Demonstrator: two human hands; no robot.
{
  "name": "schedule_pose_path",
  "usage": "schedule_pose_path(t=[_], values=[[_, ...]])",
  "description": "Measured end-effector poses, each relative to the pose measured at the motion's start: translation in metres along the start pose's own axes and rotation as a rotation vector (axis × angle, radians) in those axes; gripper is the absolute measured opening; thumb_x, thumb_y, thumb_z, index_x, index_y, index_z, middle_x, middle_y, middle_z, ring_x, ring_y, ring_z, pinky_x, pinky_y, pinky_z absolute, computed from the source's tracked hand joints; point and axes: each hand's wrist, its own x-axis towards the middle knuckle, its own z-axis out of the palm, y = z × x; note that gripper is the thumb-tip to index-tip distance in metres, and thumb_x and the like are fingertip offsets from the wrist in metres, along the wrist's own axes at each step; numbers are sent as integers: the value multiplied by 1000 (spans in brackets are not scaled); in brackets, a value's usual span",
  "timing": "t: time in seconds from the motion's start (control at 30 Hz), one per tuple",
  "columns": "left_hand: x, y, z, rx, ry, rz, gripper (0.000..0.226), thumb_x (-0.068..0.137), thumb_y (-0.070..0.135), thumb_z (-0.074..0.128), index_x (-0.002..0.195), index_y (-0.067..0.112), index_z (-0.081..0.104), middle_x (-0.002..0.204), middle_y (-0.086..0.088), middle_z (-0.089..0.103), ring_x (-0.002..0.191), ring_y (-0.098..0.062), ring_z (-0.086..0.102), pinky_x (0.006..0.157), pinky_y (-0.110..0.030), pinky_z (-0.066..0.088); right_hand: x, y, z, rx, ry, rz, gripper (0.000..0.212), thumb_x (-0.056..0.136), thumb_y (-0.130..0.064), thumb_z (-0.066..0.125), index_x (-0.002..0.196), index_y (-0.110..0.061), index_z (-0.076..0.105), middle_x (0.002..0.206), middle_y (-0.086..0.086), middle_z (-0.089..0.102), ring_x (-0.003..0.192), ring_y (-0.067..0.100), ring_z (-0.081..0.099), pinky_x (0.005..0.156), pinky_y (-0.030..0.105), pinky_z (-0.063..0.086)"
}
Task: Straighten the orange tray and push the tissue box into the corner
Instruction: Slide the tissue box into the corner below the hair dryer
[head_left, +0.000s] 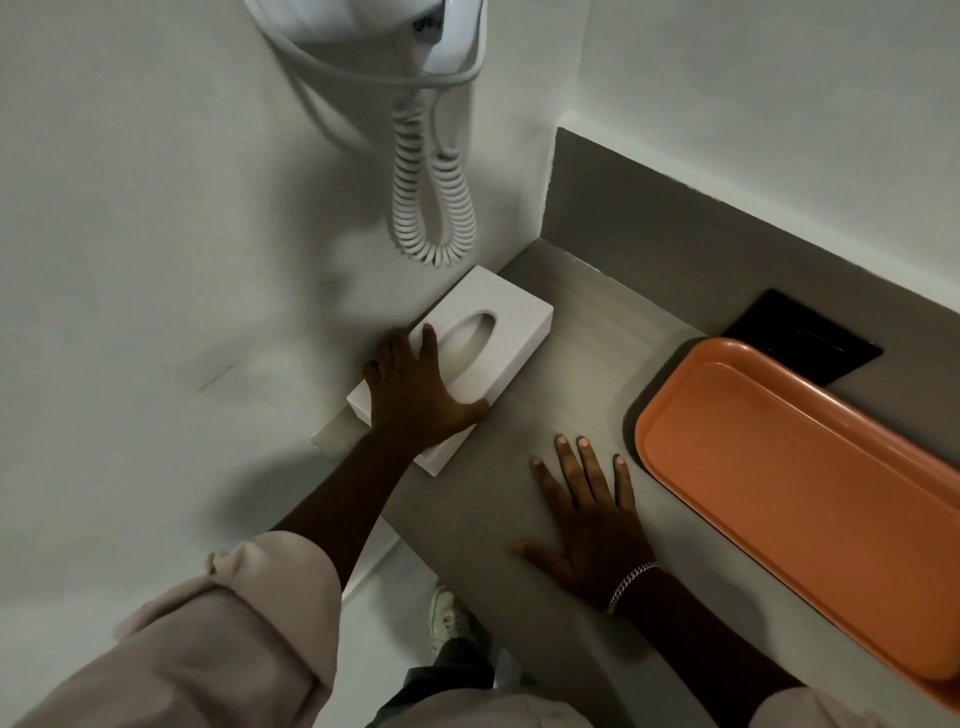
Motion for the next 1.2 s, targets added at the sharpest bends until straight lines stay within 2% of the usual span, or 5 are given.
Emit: schedule_pose_path(t=[0.13,0.23,0.37,0.57,1.2], values=[[-2,-2,-1,-14,9,27,121,58,81,59,151,13,23,151,-24,31,139,-44,29,112,-56,28,0,-1,-2,-10,-13,-3,96,80,-88,30,156,-28,26,166,11,21,153,34,17,117,67,17],[-12,-9,0,-48,46,116,114,71,78,60,155,12,19,162,-25,17,149,-43,17,118,-56,18,5,-1,-7,-11,-51,-2,99,80,-89,22,157,-28,24,167,11,14,154,35,11,119,67,14],[-40,-26,1,-82,84,356,97,86,73,39,157,14,9,166,-20,-1,153,-42,-6,122,-58,3,45,0,-24,21,-53,-91,95,81,-86,15,155,-33,-9,163,7,-21,154,32,-15,122,62,-1],[-68,-65,10,93,83,642,85,91,71,33,157,19,17,165,-23,11,153,-43,2,118,-70,12,114,-15,-57,-27,78,-255,89,85,-77,35,157,-36,2,169,9,-4,154,31,-10,121,62,6],[-16,-64,19,140,102,713,89,85,78,39,156,28,17,166,-16,13,153,-41,4,118,-69,10,160,18,-57,-75,38,-275,91,83,-82,32,157,-39,1,169,8,-7,155,31,-11,120,66,5]])
